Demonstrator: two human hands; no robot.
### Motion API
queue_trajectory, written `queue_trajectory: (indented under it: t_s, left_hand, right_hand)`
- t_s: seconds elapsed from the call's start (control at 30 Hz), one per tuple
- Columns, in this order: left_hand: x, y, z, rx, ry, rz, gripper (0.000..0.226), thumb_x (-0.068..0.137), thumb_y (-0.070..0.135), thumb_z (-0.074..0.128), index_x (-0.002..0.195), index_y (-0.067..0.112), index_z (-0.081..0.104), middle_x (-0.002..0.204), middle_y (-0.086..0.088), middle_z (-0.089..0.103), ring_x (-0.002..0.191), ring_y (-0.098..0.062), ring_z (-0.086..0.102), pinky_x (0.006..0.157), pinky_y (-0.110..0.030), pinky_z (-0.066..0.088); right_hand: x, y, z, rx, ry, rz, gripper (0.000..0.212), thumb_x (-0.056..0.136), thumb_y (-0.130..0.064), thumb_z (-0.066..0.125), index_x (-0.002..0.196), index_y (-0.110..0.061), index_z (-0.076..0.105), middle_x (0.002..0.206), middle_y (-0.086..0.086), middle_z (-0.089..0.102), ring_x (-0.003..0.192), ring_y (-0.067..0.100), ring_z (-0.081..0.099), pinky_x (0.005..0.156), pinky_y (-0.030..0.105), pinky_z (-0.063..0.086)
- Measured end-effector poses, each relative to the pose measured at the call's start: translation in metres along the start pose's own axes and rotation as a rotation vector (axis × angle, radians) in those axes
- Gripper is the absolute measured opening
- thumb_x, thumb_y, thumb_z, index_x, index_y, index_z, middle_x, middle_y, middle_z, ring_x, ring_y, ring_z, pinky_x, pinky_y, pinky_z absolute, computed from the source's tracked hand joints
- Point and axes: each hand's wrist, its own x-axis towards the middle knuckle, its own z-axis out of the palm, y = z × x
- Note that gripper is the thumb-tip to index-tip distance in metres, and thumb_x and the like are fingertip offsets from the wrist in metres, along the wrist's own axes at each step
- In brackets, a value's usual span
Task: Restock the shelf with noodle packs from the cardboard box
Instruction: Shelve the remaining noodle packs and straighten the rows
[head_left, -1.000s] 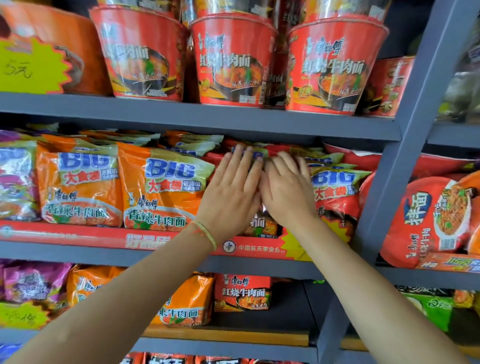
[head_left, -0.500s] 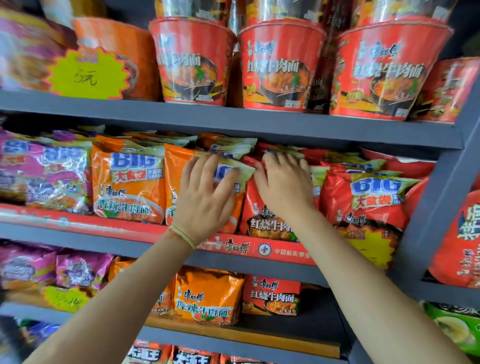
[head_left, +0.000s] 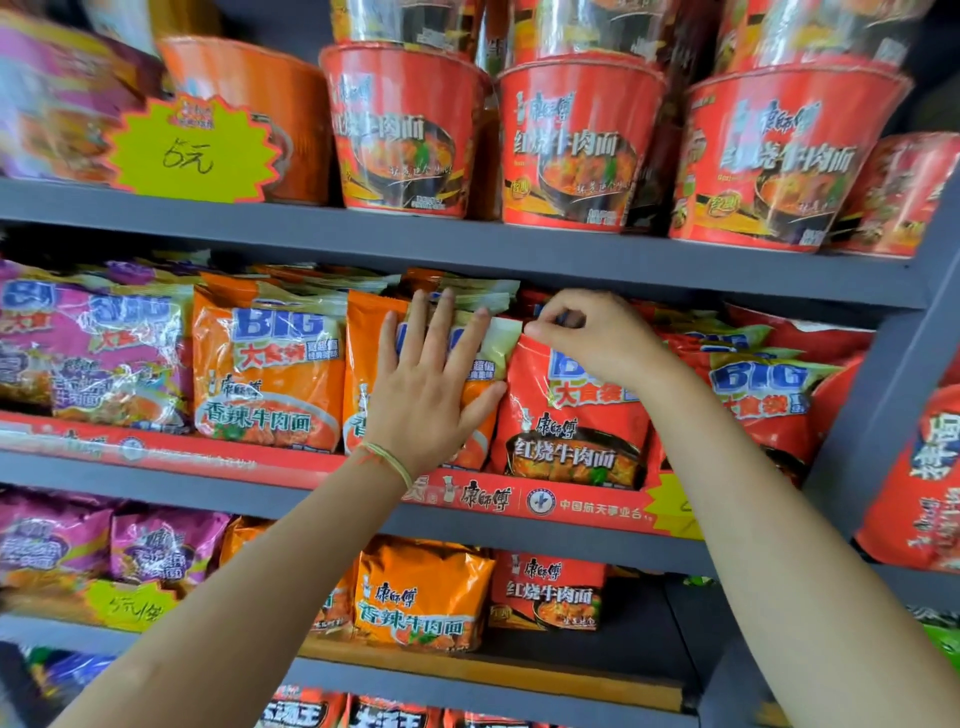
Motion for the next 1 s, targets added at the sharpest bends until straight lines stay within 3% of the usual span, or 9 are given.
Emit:
queue_trajectory:
  t_s: [0.17, 0.27, 0.37, 0.53, 0.67, 0.87, 1.0]
  left_hand:
    - [-0.003, 0.012, -0.003, -0.032, 0.084, 0.019, 0.075, 0.095, 0.067, 0.037, 0.154, 0.02, 0.033, 0.161, -0.019, 0.024, 0.15, -0.042, 0.016, 0.115, -0.064, 0.019]
    - [-0.003, 0.024, -0.003, -0.037, 0.023, -0.049, 0.094, 0.087, 0.082, 0.029, 0.157, 0.02, 0.024, 0.164, -0.018, 0.016, 0.152, -0.04, 0.007, 0.117, -0.065, 0.013]
    - [-0.001, 0.026, 0.0, 0.001, -0.037, -0.09, 0.105, 0.081, 0.089, 0.024, 0.159, 0.019, 0.016, 0.165, -0.018, 0.01, 0.152, -0.04, 0.002, 0.116, -0.067, 0.01]
    - [0.001, 0.028, 0.0, 0.013, -0.057, -0.103, 0.115, 0.074, 0.095, 0.024, 0.159, 0.018, 0.014, 0.164, -0.02, 0.011, 0.151, -0.042, 0.003, 0.116, -0.067, 0.01]
    - [0.002, 0.028, -0.002, 0.013, -0.064, -0.101, 0.119, 0.07, 0.098, 0.023, 0.159, 0.018, 0.014, 0.164, -0.02, 0.012, 0.151, -0.043, 0.005, 0.116, -0.067, 0.012]
    - [0.0, 0.028, -0.003, -0.048, -0.07, -0.129, 0.126, 0.065, 0.101, 0.02, 0.159, 0.017, 0.016, 0.164, -0.018, 0.012, 0.152, -0.041, 0.006, 0.117, -0.064, 0.011]
    - [0.0, 0.03, -0.005, -0.091, -0.064, -0.156, 0.118, 0.071, 0.097, 0.01, 0.159, 0.018, 0.016, 0.165, -0.017, 0.012, 0.152, -0.04, 0.006, 0.118, -0.064, 0.01]
  right_hand:
    - [0.002, 0.0, -0.012, 0.017, -0.06, 0.047, 0.02, 0.095, -0.031, 0.064, 0.091, -0.012, 0.071, 0.081, -0.005, 0.065, 0.07, 0.006, 0.055, 0.059, 0.021, 0.039]
    - [-0.001, 0.002, -0.018, 0.028, -0.09, 0.043, 0.015, 0.092, -0.029, 0.069, 0.09, -0.015, 0.074, 0.085, -0.007, 0.068, 0.076, 0.004, 0.059, 0.065, 0.02, 0.044]
    - [-0.003, 0.005, -0.021, -0.018, -0.107, 0.054, 0.013, 0.091, -0.029, 0.07, 0.089, -0.016, 0.075, 0.084, -0.01, 0.069, 0.072, 0.0, 0.059, 0.061, 0.015, 0.045]
    - [0.0, 0.011, -0.014, -0.082, 0.017, 0.076, 0.019, 0.099, -0.027, 0.057, 0.095, -0.01, 0.066, 0.094, 0.002, 0.067, 0.088, 0.019, 0.061, 0.074, 0.033, 0.046]
    - [0.001, 0.011, -0.007, -0.122, 0.042, 0.098, 0.023, 0.103, -0.027, 0.046, 0.099, -0.01, 0.06, 0.098, 0.007, 0.061, 0.092, 0.025, 0.057, 0.073, 0.034, 0.042]
    - [-0.02, 0.007, -0.019, -0.081, -0.046, 0.026, 0.027, 0.106, -0.027, 0.038, 0.092, -0.009, 0.052, 0.076, -0.001, 0.047, 0.07, 0.013, 0.044, 0.058, 0.027, 0.031]
    - [-0.027, 0.005, -0.025, -0.027, -0.048, 0.018, 0.027, 0.106, -0.029, 0.04, 0.094, -0.01, 0.055, 0.08, 0.002, 0.052, 0.07, 0.013, 0.047, 0.061, 0.03, 0.033]
